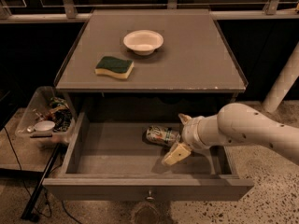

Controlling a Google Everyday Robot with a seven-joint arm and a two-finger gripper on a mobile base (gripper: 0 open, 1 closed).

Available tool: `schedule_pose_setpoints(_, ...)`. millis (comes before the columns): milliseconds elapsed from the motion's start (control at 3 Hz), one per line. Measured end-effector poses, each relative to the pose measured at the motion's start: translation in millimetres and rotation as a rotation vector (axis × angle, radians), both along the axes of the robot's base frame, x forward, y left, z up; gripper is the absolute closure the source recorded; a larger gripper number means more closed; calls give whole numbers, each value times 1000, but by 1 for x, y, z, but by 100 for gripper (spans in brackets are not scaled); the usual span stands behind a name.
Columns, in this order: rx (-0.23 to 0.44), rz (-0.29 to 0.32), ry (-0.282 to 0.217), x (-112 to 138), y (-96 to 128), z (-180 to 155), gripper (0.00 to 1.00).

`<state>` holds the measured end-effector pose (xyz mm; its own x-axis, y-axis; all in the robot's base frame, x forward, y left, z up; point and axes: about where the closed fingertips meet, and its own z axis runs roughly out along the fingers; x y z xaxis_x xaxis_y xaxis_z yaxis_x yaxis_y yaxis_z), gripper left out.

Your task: Pick 7up can from top drawer and place on counter

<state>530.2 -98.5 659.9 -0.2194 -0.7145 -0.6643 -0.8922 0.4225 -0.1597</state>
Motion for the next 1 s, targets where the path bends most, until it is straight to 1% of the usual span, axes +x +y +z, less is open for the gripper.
schedule_pose_setpoints(333, -21, -1, -19, 17, 3, -14, 0)
schedule_pose_setpoints(667, -44, -8, -36, 35, -1, -23, 0)
schedule_pose_setpoints(1000, -51, -11, -31, 42, -1, -35, 0)
